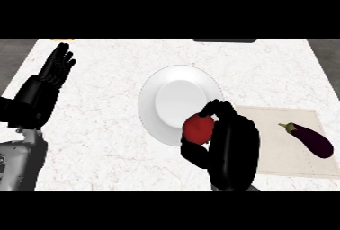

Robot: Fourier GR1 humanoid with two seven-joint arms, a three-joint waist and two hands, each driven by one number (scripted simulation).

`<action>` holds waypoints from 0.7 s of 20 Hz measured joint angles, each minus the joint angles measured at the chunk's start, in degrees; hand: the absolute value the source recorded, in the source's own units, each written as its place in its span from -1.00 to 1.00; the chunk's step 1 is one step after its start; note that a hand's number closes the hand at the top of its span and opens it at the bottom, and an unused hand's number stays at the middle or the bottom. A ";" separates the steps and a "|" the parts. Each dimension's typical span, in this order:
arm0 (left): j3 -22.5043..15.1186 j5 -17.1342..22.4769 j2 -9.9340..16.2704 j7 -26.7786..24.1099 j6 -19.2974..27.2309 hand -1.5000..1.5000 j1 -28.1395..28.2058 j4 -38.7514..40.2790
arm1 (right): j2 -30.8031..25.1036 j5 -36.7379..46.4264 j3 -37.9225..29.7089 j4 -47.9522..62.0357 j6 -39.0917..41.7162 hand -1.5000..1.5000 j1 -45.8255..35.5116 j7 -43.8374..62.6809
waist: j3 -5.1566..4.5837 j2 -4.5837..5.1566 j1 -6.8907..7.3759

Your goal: Pick the tomato from the placemat and place it in the plate

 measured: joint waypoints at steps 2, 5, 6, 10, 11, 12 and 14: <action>-0.37 -0.02 -0.36 0.62 0.08 0.00 -0.50 -0.29 | 0.04 -3.06 -2.18 5.33 -1.37 1.00 -4.44 -0.04 | 0.02 0.03 0.31; -0.91 -0.05 -1.08 0.98 0.24 0.00 -0.19 -1.23 | 0.08 -6.81 -5.39 13.33 -3.74 1.00 -9.93 -0.47 | 0.03 0.05 0.69; -0.87 -0.17 -1.12 0.62 0.21 0.00 -0.42 -0.75 | 0.10 -7.66 -6.10 16.53 -5.25 1.00 -11.41 -0.99 | 0.03 0.11 0.71; -0.46 -0.40 -0.85 0.14 0.04 0.00 -0.92 0.02 | 0.15 -11.25 -10.16 29.00 -9.10 1.00 -17.57 -2.77 | 0.04 0.24 0.87; -0.34 -0.22 -0.61 0.49 -0.24 0.00 -1.06 -0.08 | 0.15 -12.19 -10.82 32.35 -10.10 1.00 -19.10 -3.27 | 0.04 0.25 1.00; -0.18 -0.13 -0.53 0.26 -0.42 0.00 -1.06 -0.04 | 0.15 -13.24 -10.92 35.30 -10.91 1.00 -20.87 -3.46 | 0.05 0.23 1.00; -0.18 -0.24 -0.65 -0.56 -0.69 0.00 -0.83 0.66 | 0.15 -15.63 -11.23 41.40 -13.03 1.00 -23.56 -4.31 | 0.04 0.28 1.17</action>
